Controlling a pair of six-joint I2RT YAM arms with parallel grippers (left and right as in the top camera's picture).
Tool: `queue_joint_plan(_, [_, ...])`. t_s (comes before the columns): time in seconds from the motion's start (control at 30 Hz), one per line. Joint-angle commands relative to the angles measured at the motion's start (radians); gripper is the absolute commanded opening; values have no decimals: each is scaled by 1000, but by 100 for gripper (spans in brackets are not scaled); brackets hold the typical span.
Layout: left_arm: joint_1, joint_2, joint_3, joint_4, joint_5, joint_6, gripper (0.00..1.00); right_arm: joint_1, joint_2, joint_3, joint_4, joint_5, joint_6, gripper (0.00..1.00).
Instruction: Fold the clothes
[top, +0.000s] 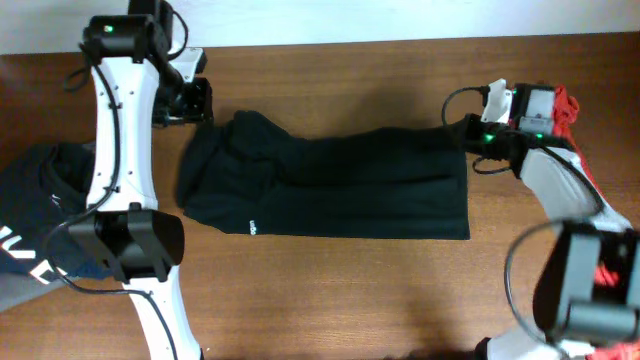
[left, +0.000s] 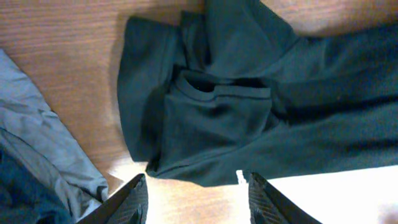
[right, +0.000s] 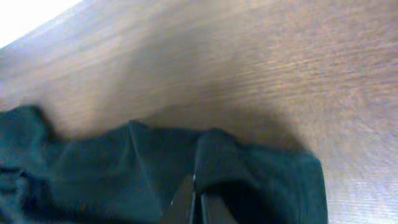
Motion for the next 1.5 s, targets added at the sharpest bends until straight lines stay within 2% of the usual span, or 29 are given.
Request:
queue_joint_plan(0.0, [-2,-27,0,2,34,-2,55,-1,-84,7,-87,58,-68,4])
queue_joint_plan(0.1, [-2,-27,0,-2,34,-2,56,-2,-139,7,-229,172,-77,4])
queue_joint_plan(0.3, [-2,-27,0,0,34,-2,61,-2,-162,6,-434,251,-112,4])
queue_joint_plan(0.57, [-3,-25,-9,32,35,-2,73,-1,-161,6,-483,275,-112,5])
queue_joint_plan(0.63, [-4,-25,-41,89,47,7,74,-1,-161,6,-476,271,-112,5])
queue_joint_plan(0.73, [-9,-24,-132,216,135,108,74,-1,-161,6,-470,271,-112,5])
queue_joint_plan(0.93, [-30,-24,-346,510,123,179,74,-1,-161,6,-468,271,-112,5])
queue_joint_plan(1.07, [-48,-24,-445,652,121,194,74,-1,-161,6,-466,271,-112,5])
queue_joint_plan(1.3, [-69,-13,-566,827,29,200,73,-1,-161,6,-465,259,-111,5])
queue_joint_plan(1.47, [-69,42,-574,844,26,200,71,-1,-161,6,-465,256,-111,5])
